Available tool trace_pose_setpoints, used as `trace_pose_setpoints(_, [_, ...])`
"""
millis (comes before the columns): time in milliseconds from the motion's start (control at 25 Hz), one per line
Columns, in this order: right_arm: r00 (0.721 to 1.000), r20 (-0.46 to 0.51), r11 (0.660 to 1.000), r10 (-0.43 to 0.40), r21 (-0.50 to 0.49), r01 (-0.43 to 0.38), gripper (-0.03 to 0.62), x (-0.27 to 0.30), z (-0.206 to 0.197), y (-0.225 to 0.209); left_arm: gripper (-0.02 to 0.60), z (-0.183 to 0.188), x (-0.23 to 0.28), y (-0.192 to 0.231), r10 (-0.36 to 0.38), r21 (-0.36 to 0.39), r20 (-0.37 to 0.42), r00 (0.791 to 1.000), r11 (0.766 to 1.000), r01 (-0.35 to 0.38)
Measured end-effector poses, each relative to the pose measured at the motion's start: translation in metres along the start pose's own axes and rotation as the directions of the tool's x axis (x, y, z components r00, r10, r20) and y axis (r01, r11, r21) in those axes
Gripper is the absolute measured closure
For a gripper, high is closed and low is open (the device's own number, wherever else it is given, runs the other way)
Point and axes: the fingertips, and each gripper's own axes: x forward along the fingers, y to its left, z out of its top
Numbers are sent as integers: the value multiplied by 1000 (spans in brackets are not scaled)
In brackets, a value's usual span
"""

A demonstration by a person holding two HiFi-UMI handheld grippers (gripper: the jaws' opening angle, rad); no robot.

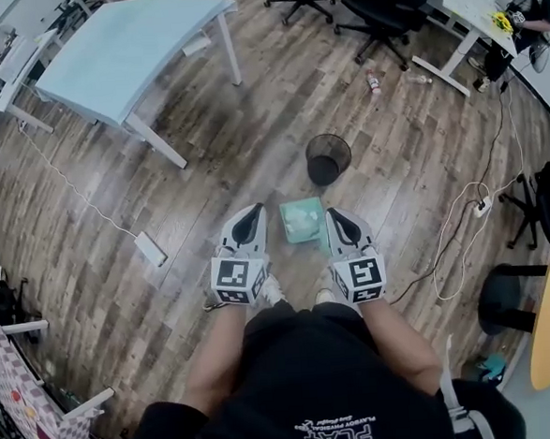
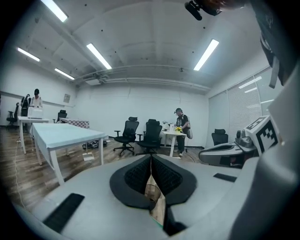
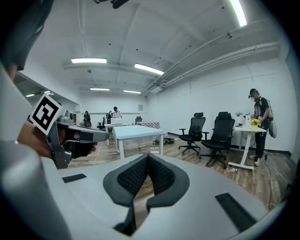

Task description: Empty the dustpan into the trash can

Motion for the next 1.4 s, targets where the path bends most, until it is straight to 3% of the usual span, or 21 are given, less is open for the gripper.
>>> trace_pose_setpoints(240, [996,-43,997,-76,-10,76,569,17,-12,-18,558,-4,30,6,-58,-19,1,998,998,58])
trace_pose_setpoints(840, [983,-174,997,-55,42,64,569,59,-66,-46,558,-55,65,23,-39,-8,-142,989,999,38])
trace_pose_setpoints(1040, [967,-251,997,-42,48,55,564,65,-92,-46,558,-67,64,29,-17,-27,-168,986,1000,13])
trace_pose_setpoints(1160, [948,-317,996,-31,68,56,490,68,-112,-45,558,-75,62,37,-4,-19,-189,982,1000,1])
trace_pose_setpoints(1400, [913,-406,994,-38,82,78,404,69,-148,-47,558,-86,59,49,32,-27,-208,978,999,-38])
